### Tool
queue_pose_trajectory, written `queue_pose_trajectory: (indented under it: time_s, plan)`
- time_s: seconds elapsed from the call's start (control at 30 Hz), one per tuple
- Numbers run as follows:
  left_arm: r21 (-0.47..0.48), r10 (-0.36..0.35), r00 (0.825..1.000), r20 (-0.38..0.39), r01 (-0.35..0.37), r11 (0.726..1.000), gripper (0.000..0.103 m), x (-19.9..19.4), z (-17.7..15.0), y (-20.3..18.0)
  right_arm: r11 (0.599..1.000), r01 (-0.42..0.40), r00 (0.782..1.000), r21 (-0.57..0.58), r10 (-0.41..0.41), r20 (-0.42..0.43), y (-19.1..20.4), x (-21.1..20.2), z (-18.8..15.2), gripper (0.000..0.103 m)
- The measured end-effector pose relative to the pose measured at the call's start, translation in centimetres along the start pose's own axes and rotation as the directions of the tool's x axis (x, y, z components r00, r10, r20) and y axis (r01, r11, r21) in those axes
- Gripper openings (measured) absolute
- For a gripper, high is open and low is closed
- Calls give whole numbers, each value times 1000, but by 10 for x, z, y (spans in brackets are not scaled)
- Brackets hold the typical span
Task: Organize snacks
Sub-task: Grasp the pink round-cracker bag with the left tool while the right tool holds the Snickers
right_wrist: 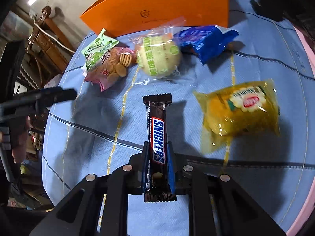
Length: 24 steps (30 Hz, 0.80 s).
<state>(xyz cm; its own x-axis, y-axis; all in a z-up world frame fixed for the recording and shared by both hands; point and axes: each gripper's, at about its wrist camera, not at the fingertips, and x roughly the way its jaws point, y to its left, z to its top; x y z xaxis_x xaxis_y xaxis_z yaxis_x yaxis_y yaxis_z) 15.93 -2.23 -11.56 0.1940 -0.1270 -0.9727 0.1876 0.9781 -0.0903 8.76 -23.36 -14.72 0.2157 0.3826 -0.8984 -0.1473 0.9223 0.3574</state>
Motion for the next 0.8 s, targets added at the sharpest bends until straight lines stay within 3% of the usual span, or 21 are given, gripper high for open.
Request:
queue_pose_trajectory:
  time_s: [0.17,0.23,0.3,0.5,0.7,0.73,0.8]
  plan:
    - [49,-24,1000,-8,25,998,87,12,27,-24,999,-38,999,14,37,11,-4,-9,-12,17]
    - [69,-43,998,-42,46,997,80,22,35,-29,998,-52,999,21,51,14,-6,-11,-12,17]
    - [63,-43,995,-95,49,997,66,36,40,-29,998,-54,998,24,54,19,-6,-9,-8,17]
    - [-43,-85,981,-174,78,996,64,62,46,-20,997,-66,998,28,65,26,-11,-9,2,17]
    - [-32,-21,984,-177,16,999,68,75,51,-34,997,-72,997,16,72,17,-6,-5,7,17]
    - [-29,-4,986,-167,0,1000,66,76,52,-38,997,-71,997,15,71,16,-6,-6,7,17]
    - [-38,-4,990,-141,-2,999,48,74,52,-39,997,-71,997,17,71,18,-7,-7,7,17]
